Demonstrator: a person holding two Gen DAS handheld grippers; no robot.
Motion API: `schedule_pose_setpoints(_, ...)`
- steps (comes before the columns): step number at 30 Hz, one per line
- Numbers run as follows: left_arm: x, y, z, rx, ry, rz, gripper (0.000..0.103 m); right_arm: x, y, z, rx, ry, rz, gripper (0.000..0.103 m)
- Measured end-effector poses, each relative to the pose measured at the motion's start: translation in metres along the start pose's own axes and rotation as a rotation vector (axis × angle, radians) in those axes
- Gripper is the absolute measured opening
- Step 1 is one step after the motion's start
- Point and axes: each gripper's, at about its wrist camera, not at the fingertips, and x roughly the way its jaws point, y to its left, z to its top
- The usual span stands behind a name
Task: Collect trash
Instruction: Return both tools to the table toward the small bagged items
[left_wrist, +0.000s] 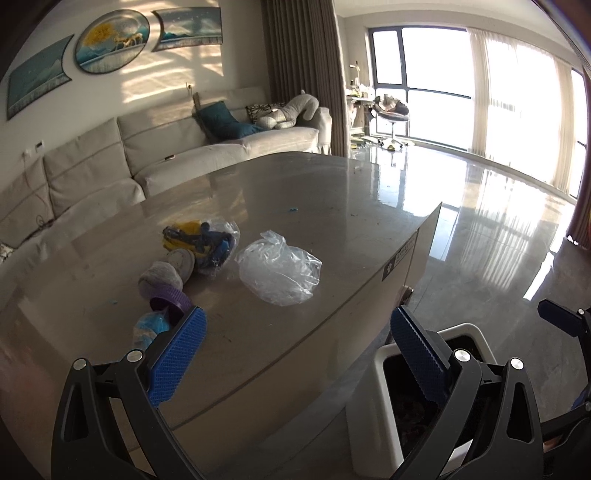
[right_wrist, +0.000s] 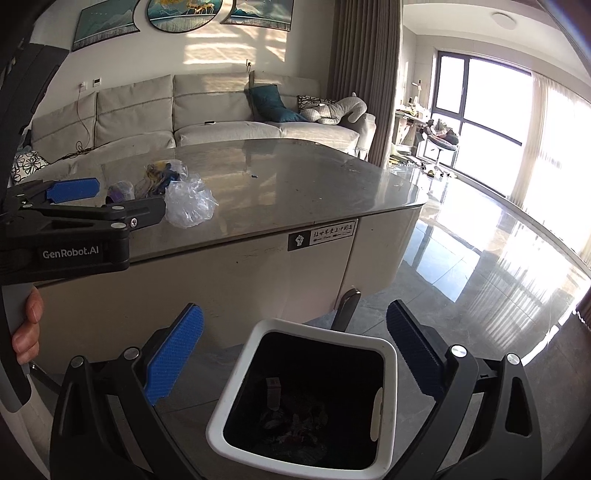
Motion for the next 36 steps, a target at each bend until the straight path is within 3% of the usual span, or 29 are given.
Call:
schedule_pose_setpoints(21,-0.016,0.079,-0.007,-0.138,-0.003,0.128,0.098,0.001,0.041,0.049,-0.002,-0.095,0.131,0.099)
schedule_pose_setpoints(29,-0.006,0.108,-0.011,-0.151,0.011,0.212,0.098,0.015,0.065,0.076,-0.062,-0.121,0.191,0.099)
schedule_pose_setpoints(36,0.012,0.137,-0.017,-0.215,0.060,0.218,0.098,0.036,0.095,0.101,-0.153,-0.151,0.216,0.099)
